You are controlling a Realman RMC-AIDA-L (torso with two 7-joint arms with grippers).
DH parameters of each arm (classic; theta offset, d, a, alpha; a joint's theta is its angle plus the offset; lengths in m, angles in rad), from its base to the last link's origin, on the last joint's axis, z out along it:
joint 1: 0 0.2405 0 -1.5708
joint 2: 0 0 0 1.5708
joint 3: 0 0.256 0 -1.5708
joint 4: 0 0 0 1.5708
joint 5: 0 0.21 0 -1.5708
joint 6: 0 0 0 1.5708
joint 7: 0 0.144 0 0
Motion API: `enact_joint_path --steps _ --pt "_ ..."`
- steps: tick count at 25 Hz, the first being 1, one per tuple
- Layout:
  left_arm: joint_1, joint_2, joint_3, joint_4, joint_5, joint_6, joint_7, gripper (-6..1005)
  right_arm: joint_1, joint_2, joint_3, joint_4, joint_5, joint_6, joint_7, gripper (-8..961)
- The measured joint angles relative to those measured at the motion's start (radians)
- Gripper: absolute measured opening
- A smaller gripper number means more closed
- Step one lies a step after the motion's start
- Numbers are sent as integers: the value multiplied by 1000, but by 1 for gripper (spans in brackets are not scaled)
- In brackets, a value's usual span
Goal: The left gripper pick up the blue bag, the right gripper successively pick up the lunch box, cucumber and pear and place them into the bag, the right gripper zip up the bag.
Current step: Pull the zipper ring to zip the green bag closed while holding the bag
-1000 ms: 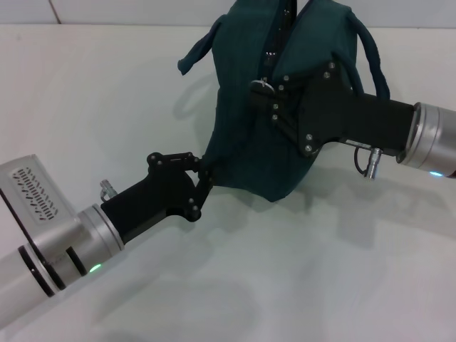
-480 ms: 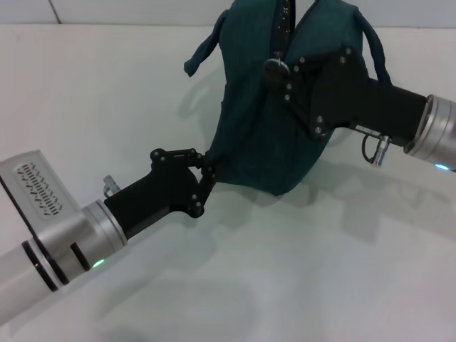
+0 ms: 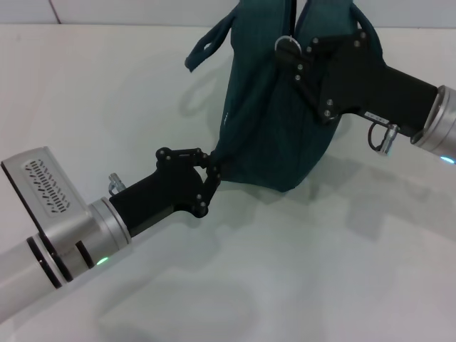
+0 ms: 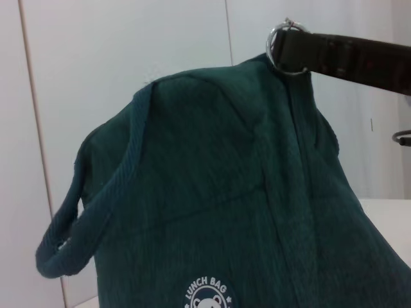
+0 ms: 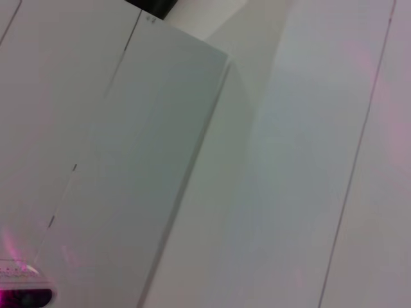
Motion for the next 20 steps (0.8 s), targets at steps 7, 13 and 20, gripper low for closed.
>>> enact_joint_path --steps 7,13,20 --pt "13 1 1 39 9 17 -65 132 1 0 -11 15 7 2 0 32" --pt "8 3 0 49 10 66 -121 147 1 0 -12 28 4 2 0 32" --pt "10 7 -12 50 -14 190 -240 366 -1 0 -12 29 3 0 -1 31"
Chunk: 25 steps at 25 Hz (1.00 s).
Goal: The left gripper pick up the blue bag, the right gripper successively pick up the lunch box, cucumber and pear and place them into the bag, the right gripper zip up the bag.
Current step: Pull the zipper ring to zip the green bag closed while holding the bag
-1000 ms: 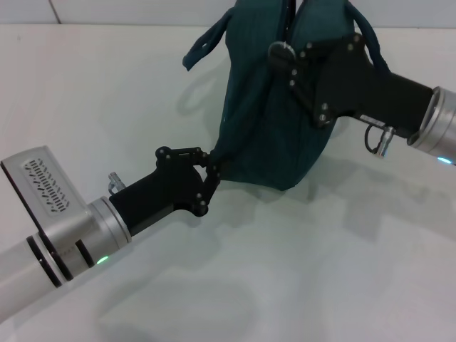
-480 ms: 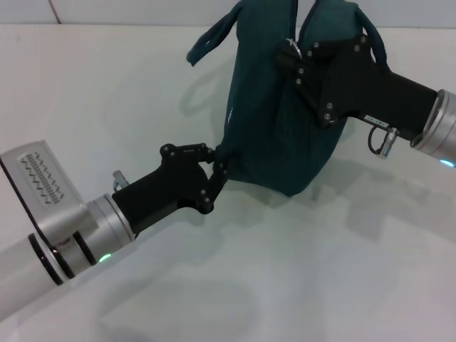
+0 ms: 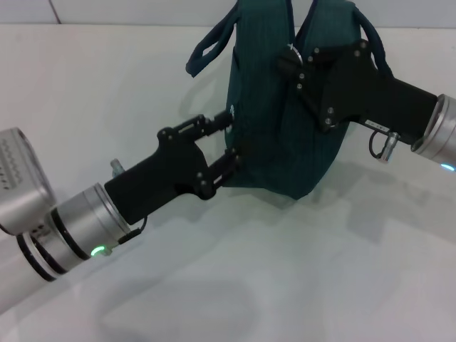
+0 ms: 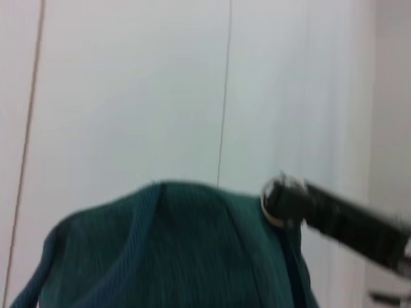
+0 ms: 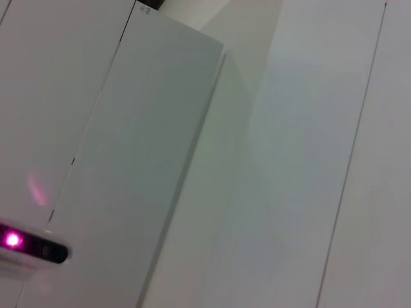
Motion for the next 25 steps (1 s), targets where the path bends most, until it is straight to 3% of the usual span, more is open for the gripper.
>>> enact_joint_path --steps 9,14,19,25 --pt "-49 -6 -1 11 -30 -38 -3 600 2 0 -25 -3 1 -4 -3 31" --pt "-56 -7 -1 22 -53 -74 9 815 -4 0 -26 -1 1 -27 -3 30" --pt "-53 -6 -1 22 -66 -90 38 804 -18 0 -26 0 7 -36 0 30" --pt "-58 -7 5 22 -78 -102 130 615 -33 0 -26 0 7 -41 28 30"
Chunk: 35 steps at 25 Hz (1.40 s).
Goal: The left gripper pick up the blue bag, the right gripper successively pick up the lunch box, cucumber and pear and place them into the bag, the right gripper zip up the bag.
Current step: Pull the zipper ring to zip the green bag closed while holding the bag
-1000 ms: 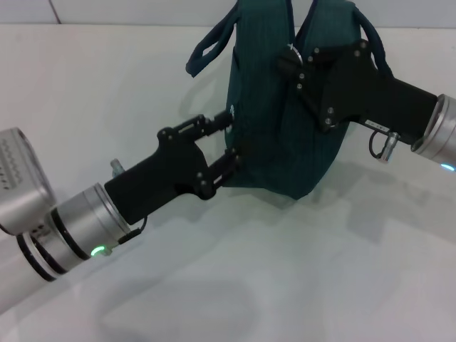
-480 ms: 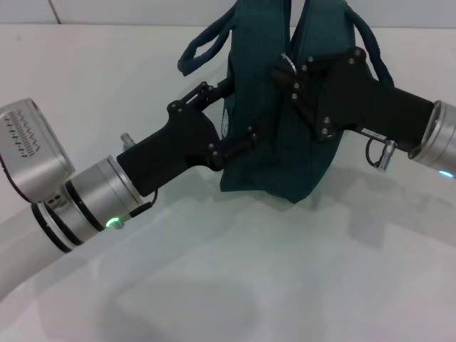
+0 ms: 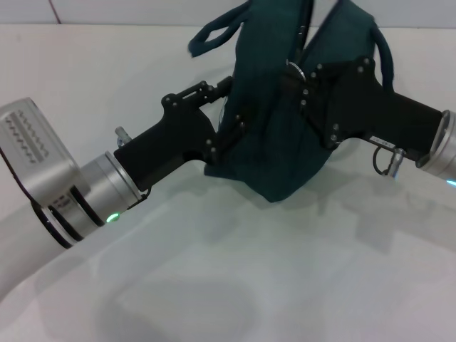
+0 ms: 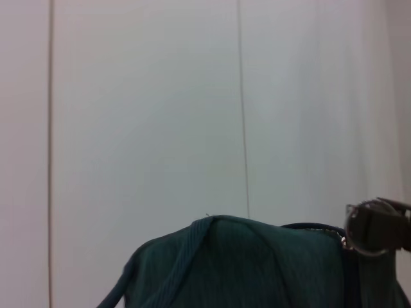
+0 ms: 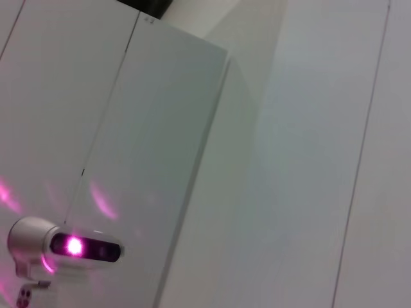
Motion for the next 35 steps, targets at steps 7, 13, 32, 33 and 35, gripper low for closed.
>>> enact_joint_path --steps 7,13,32,33,35 --pt "9 -4 7 -8 8 -13 121 347 -14 -2 8 -10 6 -46 171 29" --pt "5 -3 7 -11 10 -48 149 152 -22 -10 21 -21 21 -43 298 29" --pt "2 4 31 -10 12 -62 159 72 -83 -14 144 -13 27 -31 383 30" --pt "3 4 32 -10 12 -62 158 72 -86 -14 153 -13 27 -32 377 30" --pt "6 5 34 -10 12 -62 157 72 -94 -14 172 -12 27 -32 361 30"
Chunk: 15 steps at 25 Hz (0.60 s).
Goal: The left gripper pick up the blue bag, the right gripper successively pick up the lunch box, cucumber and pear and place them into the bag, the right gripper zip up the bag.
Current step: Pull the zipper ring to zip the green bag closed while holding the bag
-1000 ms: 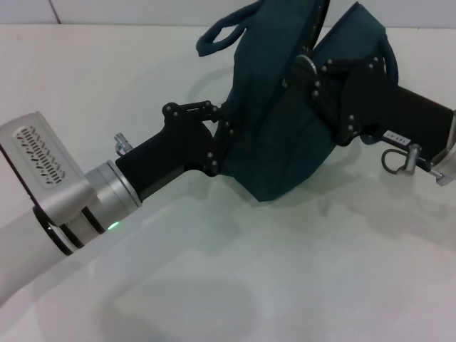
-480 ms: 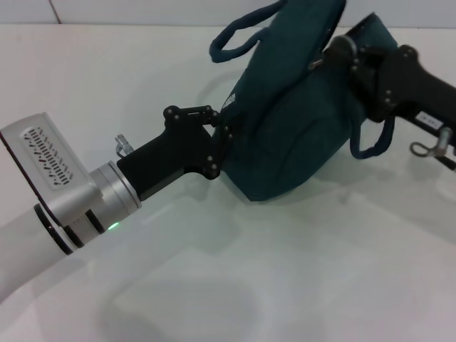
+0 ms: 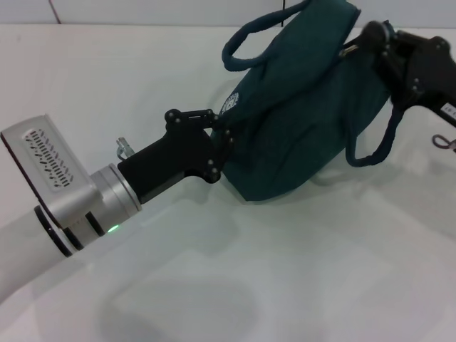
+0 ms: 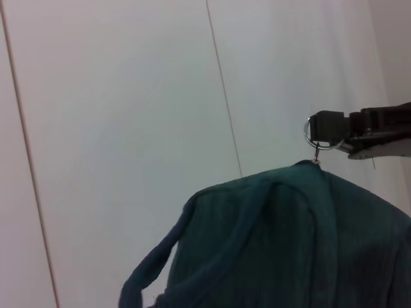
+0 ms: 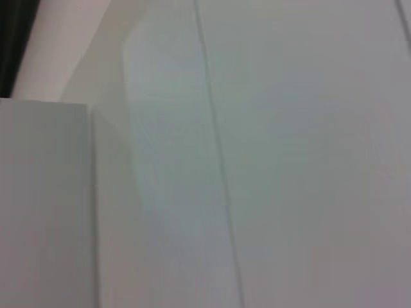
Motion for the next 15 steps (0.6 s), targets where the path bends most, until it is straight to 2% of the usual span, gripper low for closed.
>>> enact_joint_path --steps 9,15 --pt "15 11 1 1 20 26 -13 70 -28 -1 80 0 0 -8 -44 31" --pt "7 9 0 17 64 48 -77 114 -20 2 56 0 -8 -18 -88 31"
